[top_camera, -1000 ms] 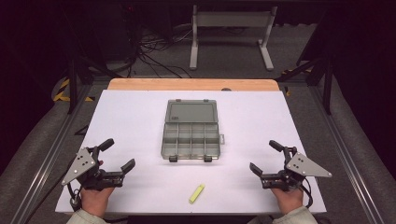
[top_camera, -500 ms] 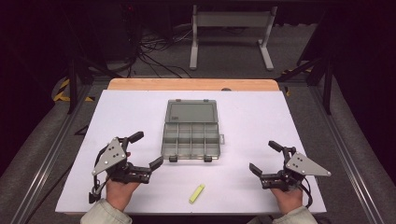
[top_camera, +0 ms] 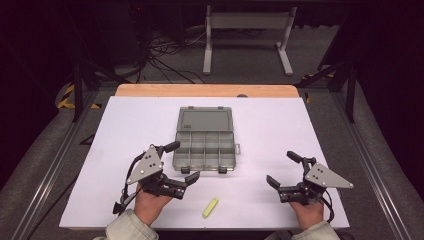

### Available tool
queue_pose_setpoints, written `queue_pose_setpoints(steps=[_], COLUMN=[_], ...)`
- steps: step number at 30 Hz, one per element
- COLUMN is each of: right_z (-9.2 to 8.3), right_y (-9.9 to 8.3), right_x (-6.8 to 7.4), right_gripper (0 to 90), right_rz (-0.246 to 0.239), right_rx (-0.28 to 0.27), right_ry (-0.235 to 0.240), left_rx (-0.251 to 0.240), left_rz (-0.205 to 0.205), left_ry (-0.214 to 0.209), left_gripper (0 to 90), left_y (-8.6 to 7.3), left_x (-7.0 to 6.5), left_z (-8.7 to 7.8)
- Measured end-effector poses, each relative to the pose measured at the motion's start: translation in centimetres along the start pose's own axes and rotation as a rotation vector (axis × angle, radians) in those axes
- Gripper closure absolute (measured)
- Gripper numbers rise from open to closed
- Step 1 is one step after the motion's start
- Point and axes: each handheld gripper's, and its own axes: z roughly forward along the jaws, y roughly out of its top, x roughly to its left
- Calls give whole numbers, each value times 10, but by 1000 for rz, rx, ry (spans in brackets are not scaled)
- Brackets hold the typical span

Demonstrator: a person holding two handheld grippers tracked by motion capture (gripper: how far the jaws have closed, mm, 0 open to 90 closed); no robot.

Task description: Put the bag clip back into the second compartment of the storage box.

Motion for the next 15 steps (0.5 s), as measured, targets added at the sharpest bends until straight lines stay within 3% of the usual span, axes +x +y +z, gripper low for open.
queue_pose_setpoints(steps=[9, 14, 15], right_z=[0, 0, 1], right_y=[-1, -1, -1], right_x=[-1, -1, -1], right_gripper=[2, 2, 2], right_rz=[6, 8, 10], right_rx=[5, 8, 10], right_ry=[2, 5, 7], left_rx=[31, 37, 58], left_rz=[2, -27, -34], left_ry=[-55, -94, -105], left_gripper=[1, 9, 12], left_y=[2, 3, 2], left_x=[-14, -16, -16], left_z=[21, 26, 27])
